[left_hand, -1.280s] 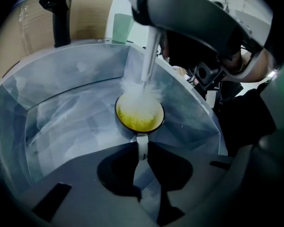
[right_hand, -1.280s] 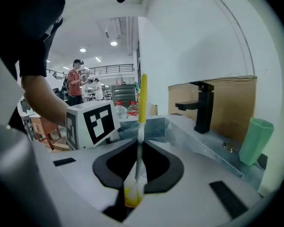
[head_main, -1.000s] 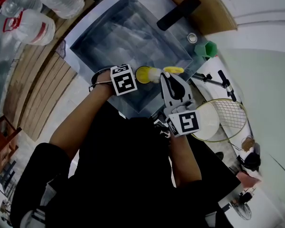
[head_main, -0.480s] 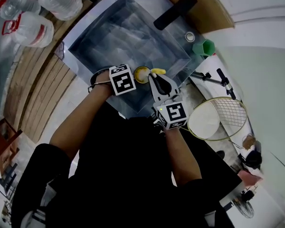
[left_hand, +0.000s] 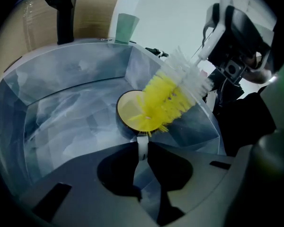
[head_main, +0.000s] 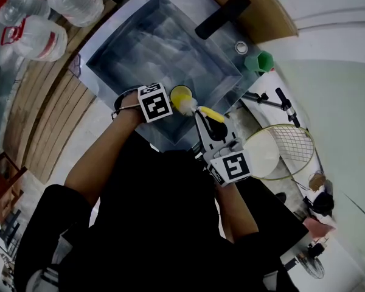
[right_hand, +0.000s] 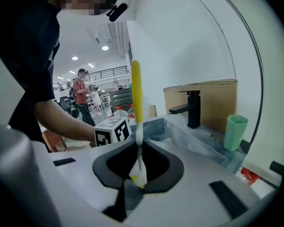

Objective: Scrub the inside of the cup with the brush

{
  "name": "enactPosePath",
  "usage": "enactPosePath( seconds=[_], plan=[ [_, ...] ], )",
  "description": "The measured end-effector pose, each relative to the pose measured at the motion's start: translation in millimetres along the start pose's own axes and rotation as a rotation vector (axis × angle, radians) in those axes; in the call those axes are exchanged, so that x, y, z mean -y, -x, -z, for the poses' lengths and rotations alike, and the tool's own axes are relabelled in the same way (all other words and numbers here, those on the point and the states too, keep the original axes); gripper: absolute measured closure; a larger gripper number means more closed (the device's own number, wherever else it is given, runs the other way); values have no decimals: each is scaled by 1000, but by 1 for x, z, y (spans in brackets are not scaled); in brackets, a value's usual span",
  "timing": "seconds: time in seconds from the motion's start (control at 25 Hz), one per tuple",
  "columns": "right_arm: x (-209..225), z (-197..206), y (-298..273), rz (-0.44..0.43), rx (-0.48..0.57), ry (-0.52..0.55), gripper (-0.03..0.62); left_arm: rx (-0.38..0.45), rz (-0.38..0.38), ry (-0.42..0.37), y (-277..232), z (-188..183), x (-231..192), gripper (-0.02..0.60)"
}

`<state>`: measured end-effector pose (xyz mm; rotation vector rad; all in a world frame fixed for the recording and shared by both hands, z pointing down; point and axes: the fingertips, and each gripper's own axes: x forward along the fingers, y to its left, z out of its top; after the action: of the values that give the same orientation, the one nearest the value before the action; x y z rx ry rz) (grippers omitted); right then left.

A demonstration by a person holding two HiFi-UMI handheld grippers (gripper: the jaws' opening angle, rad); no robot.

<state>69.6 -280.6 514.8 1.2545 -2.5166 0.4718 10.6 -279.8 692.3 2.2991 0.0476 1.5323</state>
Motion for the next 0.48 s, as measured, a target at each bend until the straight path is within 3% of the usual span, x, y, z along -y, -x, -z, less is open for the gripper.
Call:
enactPosePath(
  seconds=[0.28, 0.48],
  plan=[
    [8, 45, -33, 8, -66, -82, 542, 16, -57, -23, 4, -6, -11, 509],
    [11, 29, -39, 3, -53, -68, 543, 2, -20, -15, 1, -3, -4, 509]
  ],
)
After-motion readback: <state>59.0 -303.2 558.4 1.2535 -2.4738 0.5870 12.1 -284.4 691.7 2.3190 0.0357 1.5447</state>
